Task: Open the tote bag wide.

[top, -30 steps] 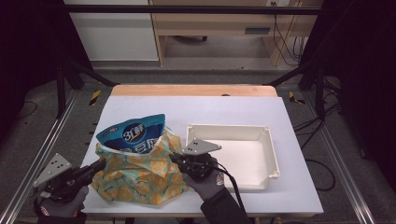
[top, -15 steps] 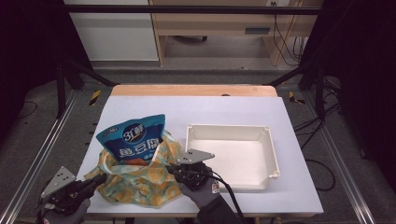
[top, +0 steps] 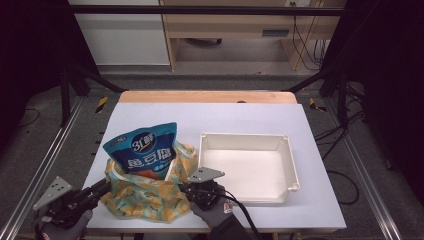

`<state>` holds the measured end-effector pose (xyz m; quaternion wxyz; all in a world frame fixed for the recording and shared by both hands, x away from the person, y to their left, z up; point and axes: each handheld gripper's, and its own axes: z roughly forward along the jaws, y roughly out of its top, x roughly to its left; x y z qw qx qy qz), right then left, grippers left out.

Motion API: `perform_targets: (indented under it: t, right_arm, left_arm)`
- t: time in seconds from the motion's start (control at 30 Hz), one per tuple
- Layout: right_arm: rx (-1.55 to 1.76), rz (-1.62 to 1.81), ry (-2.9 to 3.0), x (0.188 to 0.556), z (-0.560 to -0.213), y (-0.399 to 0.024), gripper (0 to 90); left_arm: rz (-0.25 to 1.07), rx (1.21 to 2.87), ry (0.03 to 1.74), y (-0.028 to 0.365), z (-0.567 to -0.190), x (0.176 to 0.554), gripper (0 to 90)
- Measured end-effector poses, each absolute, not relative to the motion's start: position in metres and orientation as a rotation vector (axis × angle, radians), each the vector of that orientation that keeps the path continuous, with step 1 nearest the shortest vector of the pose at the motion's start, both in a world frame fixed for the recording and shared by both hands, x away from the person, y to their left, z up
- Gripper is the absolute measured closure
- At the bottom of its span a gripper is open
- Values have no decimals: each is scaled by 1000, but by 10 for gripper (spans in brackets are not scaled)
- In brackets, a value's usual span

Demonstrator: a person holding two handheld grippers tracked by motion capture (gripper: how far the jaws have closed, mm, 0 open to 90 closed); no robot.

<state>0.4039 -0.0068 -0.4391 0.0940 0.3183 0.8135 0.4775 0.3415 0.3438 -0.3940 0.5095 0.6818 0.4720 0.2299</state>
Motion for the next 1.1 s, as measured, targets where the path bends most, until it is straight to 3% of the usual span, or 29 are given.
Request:
perform_targets:
  t: [0.2,0.23,0.4,0.6,0.8,1.1]
  right_arm:
    - [943,1390,2435,402,-445,-1,891]
    - [943,1389,2440,401,-446,1,891]
    - [944,1396,2442,401,-448,3,891]
    - [949,1403,2434,400,-449,2,892]
    - [972,1383,2439,399,-457,1,888]
    - [971,1306,2443,396,-469,4,869]
  left_arm:
    - [616,1570,1087,345,-368,342,739]
    - [625,1574,1065,343,-362,344,798]
    - [662,1609,1046,330,-359,354,900]
    - [636,1722,1128,316,-386,371,900]
    - [538,1895,1255,316,-436,392,900]
    - [523,1930,1287,315,-448,397,900]
